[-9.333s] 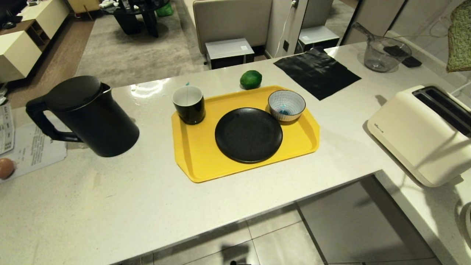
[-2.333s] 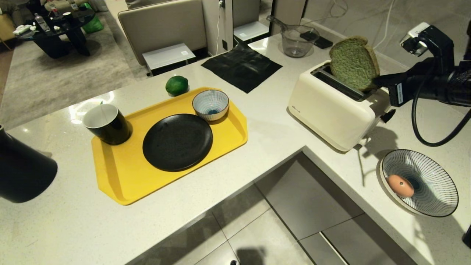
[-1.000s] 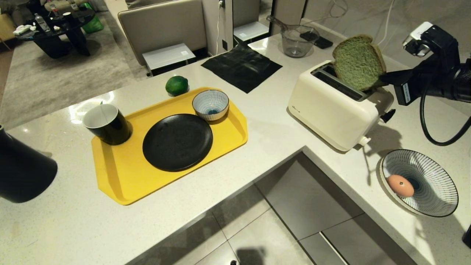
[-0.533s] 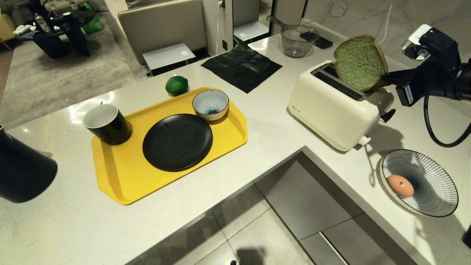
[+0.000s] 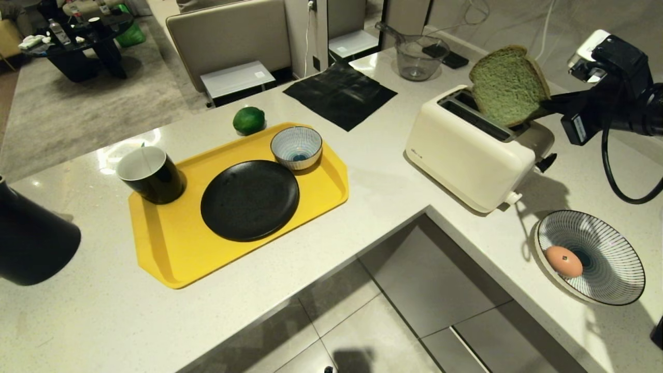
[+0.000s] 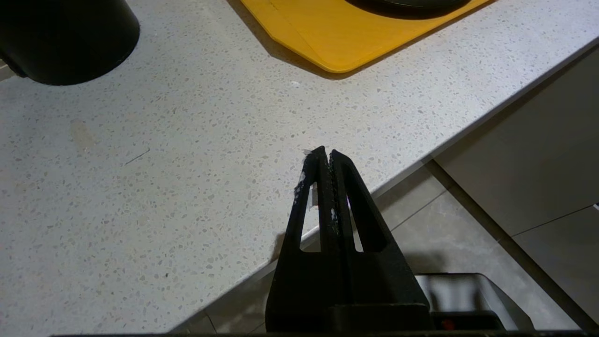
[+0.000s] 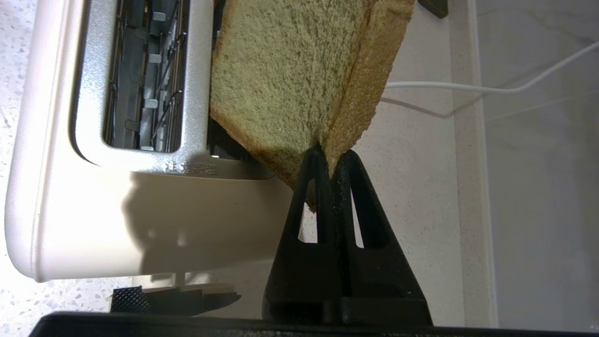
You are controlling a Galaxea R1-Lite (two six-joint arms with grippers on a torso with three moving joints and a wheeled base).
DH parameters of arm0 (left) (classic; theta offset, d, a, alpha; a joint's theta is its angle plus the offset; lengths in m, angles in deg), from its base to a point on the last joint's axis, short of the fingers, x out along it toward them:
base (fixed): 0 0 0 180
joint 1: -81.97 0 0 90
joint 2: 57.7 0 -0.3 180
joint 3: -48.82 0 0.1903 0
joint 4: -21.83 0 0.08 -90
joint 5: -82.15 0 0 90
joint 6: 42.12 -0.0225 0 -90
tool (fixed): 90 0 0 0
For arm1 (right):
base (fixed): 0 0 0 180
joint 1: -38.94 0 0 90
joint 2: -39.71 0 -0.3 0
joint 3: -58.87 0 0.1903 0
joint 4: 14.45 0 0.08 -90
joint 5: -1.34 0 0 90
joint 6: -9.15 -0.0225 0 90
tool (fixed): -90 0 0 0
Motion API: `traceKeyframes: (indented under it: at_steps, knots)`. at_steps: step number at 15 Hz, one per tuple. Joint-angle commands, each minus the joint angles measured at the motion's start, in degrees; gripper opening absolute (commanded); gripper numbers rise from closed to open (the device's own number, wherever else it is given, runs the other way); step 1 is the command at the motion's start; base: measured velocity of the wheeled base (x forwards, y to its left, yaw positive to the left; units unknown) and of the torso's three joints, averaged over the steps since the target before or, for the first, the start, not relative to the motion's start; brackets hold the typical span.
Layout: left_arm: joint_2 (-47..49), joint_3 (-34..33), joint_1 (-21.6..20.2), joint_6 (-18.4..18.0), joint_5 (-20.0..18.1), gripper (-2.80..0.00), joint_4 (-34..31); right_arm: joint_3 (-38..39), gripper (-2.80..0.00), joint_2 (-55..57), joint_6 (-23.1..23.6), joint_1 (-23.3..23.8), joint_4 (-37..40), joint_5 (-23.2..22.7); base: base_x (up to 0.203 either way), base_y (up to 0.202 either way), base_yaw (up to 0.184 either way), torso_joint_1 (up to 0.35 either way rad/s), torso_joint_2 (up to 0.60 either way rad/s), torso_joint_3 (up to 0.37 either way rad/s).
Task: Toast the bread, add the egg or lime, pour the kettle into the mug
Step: Put the bread slices in the toaster
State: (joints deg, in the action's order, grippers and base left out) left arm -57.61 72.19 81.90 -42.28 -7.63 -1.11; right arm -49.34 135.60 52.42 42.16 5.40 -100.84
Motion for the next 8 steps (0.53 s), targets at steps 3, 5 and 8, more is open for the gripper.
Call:
traceKeyframes:
  at_steps: [3,5,8]
  knots:
    - [0.0,0.0,0.0,0.0,0.0,-2.80,0.0,1.9,-2.80,0.3,-0.2,-1.2,-0.2,-0.2,0.000,0.000,0.000,0.000,0.00,0.000]
    - [0.0,0.0,0.0,0.0,0.0,-2.80,0.0,2.0,-2.80,1.3,-2.1,-2.6,-0.5,0.1,0.000,0.000,0.000,0.000,0.00,0.000]
    - [0.0,0.0,0.0,0.0,0.0,-2.80,0.0,1.4,-2.80,2.5,-9.8,-5.2,-1.2,3.3,0.000,0.000,0.000,0.000,0.00,0.000]
